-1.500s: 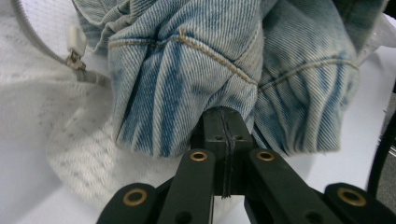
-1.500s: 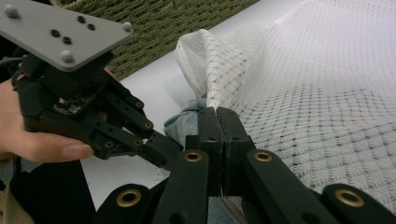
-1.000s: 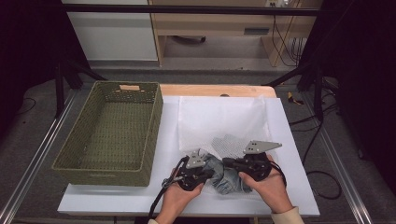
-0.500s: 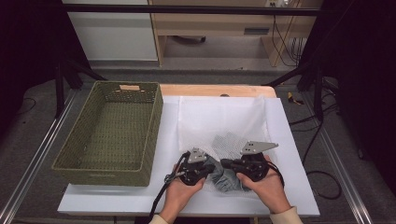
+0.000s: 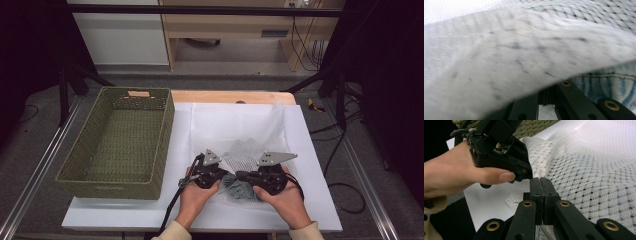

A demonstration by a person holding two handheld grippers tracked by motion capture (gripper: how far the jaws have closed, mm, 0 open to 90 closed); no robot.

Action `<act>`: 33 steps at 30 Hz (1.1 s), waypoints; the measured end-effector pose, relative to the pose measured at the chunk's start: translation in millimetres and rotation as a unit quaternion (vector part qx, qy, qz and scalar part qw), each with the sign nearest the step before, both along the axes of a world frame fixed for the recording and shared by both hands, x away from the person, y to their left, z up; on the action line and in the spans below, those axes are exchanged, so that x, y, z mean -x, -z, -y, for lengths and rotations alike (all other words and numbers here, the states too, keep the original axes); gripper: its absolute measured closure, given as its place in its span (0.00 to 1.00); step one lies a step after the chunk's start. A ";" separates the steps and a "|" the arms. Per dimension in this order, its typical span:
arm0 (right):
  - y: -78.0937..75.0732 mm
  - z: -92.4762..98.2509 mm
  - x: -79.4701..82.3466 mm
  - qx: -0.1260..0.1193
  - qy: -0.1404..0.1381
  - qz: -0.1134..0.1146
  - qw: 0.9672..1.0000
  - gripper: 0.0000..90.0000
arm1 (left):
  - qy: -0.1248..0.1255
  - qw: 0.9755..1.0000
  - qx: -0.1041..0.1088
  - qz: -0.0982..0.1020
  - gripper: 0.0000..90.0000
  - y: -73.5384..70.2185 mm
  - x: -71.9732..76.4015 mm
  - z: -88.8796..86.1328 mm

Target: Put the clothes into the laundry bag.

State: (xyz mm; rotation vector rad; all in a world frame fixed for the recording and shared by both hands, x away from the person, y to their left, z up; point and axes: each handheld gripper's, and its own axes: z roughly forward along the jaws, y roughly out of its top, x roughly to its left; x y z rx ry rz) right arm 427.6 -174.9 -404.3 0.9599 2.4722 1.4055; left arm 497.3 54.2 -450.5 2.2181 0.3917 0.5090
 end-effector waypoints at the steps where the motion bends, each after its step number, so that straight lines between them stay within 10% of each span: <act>1: 0.2 0.4 -0.2 0.000 0.001 0.000 1.000 1.00 | -0.003 1.000 0.003 0.000 1.00 0.7 -1.6 -1.4; 11: 1.4 3.3 -0.6 -0.009 0.006 -0.001 1.000 0.99 | 0.004 1.000 -0.003 0.006 1.00 -1.1 -4.5 -11.3; 33: 1.8 16.1 -1.0 -0.004 0.024 0.001 1.000 0.99 | 0.019 0.998 0.055 0.010 1.00 -24.8 62.4 -7.3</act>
